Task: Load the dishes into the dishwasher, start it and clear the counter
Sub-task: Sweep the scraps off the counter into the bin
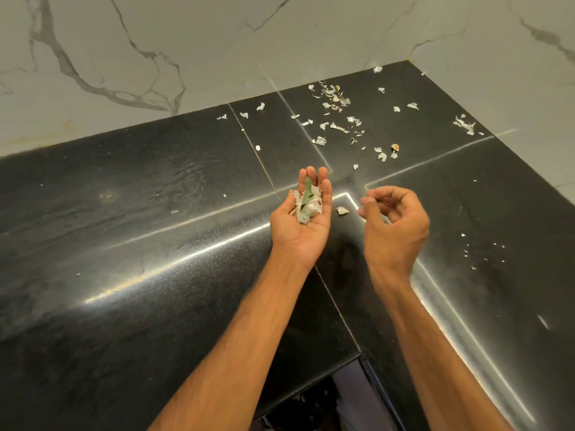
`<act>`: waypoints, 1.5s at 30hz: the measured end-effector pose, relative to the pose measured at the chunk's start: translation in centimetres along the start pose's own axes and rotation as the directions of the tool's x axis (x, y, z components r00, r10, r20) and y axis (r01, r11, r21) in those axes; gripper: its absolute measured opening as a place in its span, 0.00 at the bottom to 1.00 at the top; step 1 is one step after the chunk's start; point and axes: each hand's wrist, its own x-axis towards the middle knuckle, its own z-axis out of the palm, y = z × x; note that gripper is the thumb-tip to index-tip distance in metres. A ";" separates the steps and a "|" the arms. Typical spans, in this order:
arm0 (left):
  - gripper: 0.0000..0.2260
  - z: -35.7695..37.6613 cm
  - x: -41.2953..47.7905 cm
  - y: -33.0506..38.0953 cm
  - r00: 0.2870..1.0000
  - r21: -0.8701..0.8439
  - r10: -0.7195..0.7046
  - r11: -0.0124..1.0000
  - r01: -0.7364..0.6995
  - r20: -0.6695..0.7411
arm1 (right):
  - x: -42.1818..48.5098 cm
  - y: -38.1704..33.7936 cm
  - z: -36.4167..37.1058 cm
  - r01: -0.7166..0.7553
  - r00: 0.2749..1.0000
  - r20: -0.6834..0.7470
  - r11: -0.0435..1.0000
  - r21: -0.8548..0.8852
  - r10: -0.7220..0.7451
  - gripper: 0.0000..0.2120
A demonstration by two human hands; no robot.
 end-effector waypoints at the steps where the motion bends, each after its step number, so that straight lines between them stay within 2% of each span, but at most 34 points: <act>1: 0.19 0.1 0.0 0.3 1.000 -0.003 0.004 1.000 -0.004 -0.002 | 0.5 0.8 -0.7 -0.035 0.999 -0.002 0.999 -0.026 0.035 0.09; 4: 0.19 0.1 0.0 1.2 1.000 -0.015 0.009 1.000 -0.009 -0.006 | 1.4 2.9 -2.5 -0.032 0.994 0.085 0.947 -0.318 0.062 0.15; 7: 0.18 0.0 0.2 1.8 1.000 -0.023 0.008 1.000 -0.008 -0.006 | 1.1 4.0 -2.3 0.174 0.959 0.284 0.835 -0.521 -0.023 0.16; 10: 0.18 -0.1 0.3 1.8 1.000 -0.013 0.005 1.000 -0.006 -0.012 | 0.6 3.6 -0.4 0.339 0.879 0.476 0.750 -0.568 -0.037 0.15; 12: 0.18 0.0 0.2 1.6 1.000 0.005 0.003 1.000 -0.003 -0.017 | 0.5 3.5 0.9 0.467 0.818 0.567 0.682 -0.563 -0.092 0.09; 14: 0.18 0.1 0.2 1.5 1.000 0.020 0.004 1.000 -0.004 -0.023 | 0.7 3.3 1.7 0.540 0.781 0.615 0.615 -0.575 -0.112 0.04; 17: 0.18 0.2 0.3 1.4 1.000 0.036 0.005 0.999 -0.004 -0.030 | 1.7 2.9 2.2 0.555 0.772 0.631 0.566 -0.610 -0.078 0.09; 21: 0.17 0.4 0.2 1.8 0.998 0.071 0.015 0.997 -0.010 -0.060 | 2.9 1.9 2.2 0.488 0.781 0.625 0.641 -0.593 -0.016 0.07; 25: 0.16 0.4 0.1 2.1 0.997 0.137 0.034 0.990 -0.025 -0.067 | 4.1 0.7 1.6 0.290 0.839 0.539 0.776 -0.560 0.074 0.04; 27: 0.16 0.3 0.3 2.1 0.996 0.206 0.029 0.979 -0.011 -0.085 | 4.2 -0.6 1.2 0.207 0.878 0.476 0.854 -0.478 0.053 0.04; 30: 0.17 0.2 0.8 1.6 0.993 0.278 0.014 0.960 0.020 -0.120 | 4.0 -3.2 0.7 0.116 0.904 0.427 0.960 -0.256 0.004 0.04; 32: 0.18 0.3 1.0 0.7 0.991 0.309 0.000 0.950 0.042 -0.134 | 3.9 -4.3 0.9 0.121 0.885 0.465 0.973 -0.195 -0.017 0.04; 35: 0.19 0.8 1.4 -0.9 0.990 0.344 -0.029 0.936 0.074 -0.135 | 4.1 -4.3 1.6 0.211 0.860 0.506 0.949 -0.233 -0.067 0.05; 38: 0.19 1.8 2.1 -2.2 0.991 0.279 -0.073 0.955 0.102 -0.112 | 4.8 -3.8 1.6 0.269 0.854 0.510 0.927 -0.261 -0.104 0.06; 45: 0.18 2.9 4.7 -4.3 0.993 0.211 -0.104 0.971 0.112 -0.048 | 7.6 -3.6 0.0 0.306 0.891 0.396 0.937 -0.167 -0.220 0.06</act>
